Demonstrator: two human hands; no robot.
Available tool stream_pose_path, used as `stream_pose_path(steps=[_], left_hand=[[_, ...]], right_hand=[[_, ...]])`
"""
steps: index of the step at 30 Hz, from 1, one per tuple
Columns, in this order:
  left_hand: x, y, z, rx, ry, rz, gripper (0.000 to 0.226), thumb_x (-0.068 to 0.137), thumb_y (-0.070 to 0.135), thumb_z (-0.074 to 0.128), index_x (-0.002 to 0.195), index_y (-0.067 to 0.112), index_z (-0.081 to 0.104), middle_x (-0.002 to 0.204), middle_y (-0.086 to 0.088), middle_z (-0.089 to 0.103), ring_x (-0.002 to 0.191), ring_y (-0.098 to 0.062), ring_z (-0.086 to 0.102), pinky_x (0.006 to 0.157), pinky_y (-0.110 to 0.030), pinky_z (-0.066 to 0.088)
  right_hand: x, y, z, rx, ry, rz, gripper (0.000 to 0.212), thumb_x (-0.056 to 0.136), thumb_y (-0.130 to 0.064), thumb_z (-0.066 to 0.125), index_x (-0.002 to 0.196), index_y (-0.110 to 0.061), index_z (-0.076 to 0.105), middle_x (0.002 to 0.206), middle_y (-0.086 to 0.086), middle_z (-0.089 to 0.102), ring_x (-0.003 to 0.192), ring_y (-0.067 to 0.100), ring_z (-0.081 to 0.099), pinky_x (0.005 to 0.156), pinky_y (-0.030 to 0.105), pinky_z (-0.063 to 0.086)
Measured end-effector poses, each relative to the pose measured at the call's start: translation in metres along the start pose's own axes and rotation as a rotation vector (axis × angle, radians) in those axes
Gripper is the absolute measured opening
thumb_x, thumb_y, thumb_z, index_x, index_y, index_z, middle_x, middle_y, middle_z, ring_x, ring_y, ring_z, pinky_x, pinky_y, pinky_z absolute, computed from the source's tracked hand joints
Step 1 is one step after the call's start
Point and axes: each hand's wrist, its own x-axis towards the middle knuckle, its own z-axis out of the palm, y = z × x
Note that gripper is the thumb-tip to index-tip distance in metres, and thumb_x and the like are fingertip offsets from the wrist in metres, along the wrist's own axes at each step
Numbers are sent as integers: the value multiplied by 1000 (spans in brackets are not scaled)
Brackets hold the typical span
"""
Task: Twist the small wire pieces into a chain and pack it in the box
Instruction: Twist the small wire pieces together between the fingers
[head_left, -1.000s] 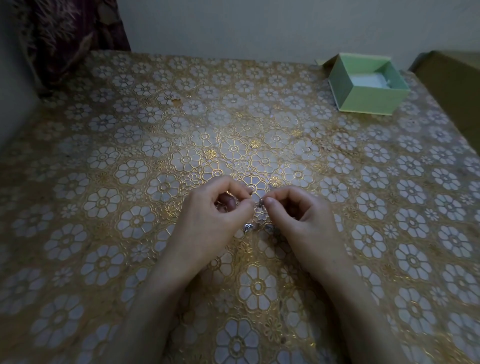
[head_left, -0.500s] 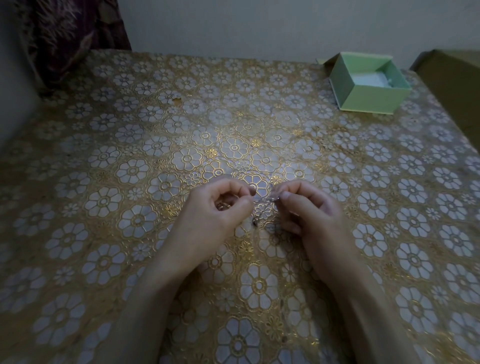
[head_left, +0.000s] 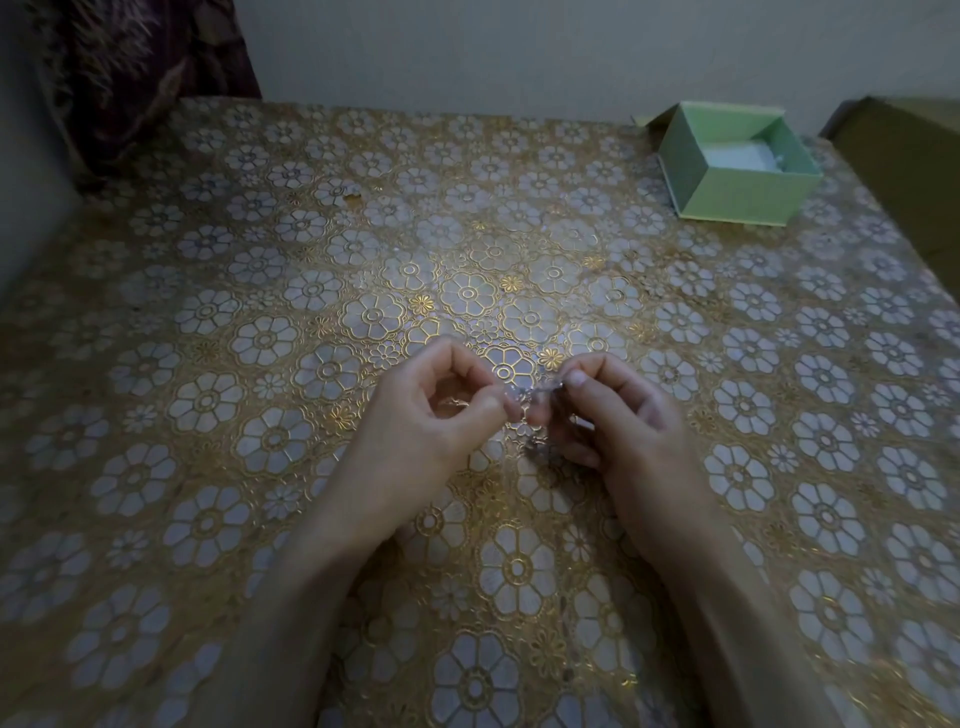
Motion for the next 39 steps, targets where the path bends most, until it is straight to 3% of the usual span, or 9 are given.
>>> stream_pose_path(steps=[4, 10, 16, 18, 22, 25, 29, 37, 39], left_hand=[[0, 1, 0, -38, 9, -2, 11, 81, 15, 63, 73, 11, 57, 65, 5, 67, 65, -3, 61, 65, -19, 48], [0, -1, -3, -58, -24, 3, 11, 75, 23, 59, 72, 13, 60, 61, 0, 62, 60, -7, 58, 61, -18, 48], [-1, -2, -5, -28, -173, -21, 16, 76, 32, 60, 66, 20, 62, 69, 8, 67, 74, -17, 65, 70, -19, 49], [-2, -1, -6, -28, -210, -12, 20, 75, 38, 59, 70, 19, 65, 75, 6, 68, 70, -11, 62, 70, -20, 49], [0, 0, -3, -118, -145, -45, 19, 83, 22, 56, 79, 5, 63, 81, 4, 70, 69, 2, 62, 65, -12, 48], [-1, 1, 1, -133, -127, -49, 16, 91, 7, 53, 76, 6, 58, 90, -4, 73, 77, -3, 67, 66, -14, 51], [-1, 1, 3, -227, -179, -85, 18, 87, 21, 59, 79, 6, 54, 88, -8, 73, 70, -20, 69, 56, -19, 47], [1, -7, -1, -221, -130, -53, 10, 70, 37, 62, 67, 29, 66, 82, -17, 66, 65, -20, 52, 58, -25, 41], [2, -7, -3, -234, -130, -37, 12, 68, 37, 60, 65, 27, 65, 78, -3, 67, 61, -11, 47, 59, -24, 38]], right_hand=[[0, -1, 1, -13, 30, -4, 11, 81, -23, 51, 76, -14, 55, 56, -2, 57, 47, 5, 41, 42, 12, 30], [-1, -3, 1, -2, 96, -95, 12, 89, -16, 55, 79, -10, 55, 53, -4, 56, 42, 3, 38, 40, 11, 30], [0, -2, 0, -26, 120, -119, 12, 84, -21, 51, 79, -11, 55, 47, -5, 50, 41, 3, 36, 41, 12, 29], [0, -2, -1, -20, 117, -112, 12, 83, -22, 50, 80, -11, 55, 45, -4, 48, 41, 3, 35, 40, 12, 29], [1, -3, -3, -28, 106, -115, 12, 83, -22, 50, 79, -11, 55, 43, -5, 46, 40, 4, 34, 39, 12, 26], [1, -2, -4, -27, 99, -121, 11, 84, -21, 50, 80, -11, 54, 43, -6, 45, 40, 4, 34, 39, 12, 27], [1, -2, -5, -21, 87, -113, 11, 85, -23, 48, 81, -13, 53, 42, -6, 43, 39, 6, 32, 40, 16, 24], [-1, -5, -3, -50, 51, -132, 15, 91, -22, 52, 82, -10, 49, 46, 3, 57, 35, 5, 36, 38, 14, 29], [-1, -4, -3, -75, 40, -143, 13, 90, -21, 49, 82, -11, 49, 54, 6, 64, 37, 8, 34, 38, 14, 30]])
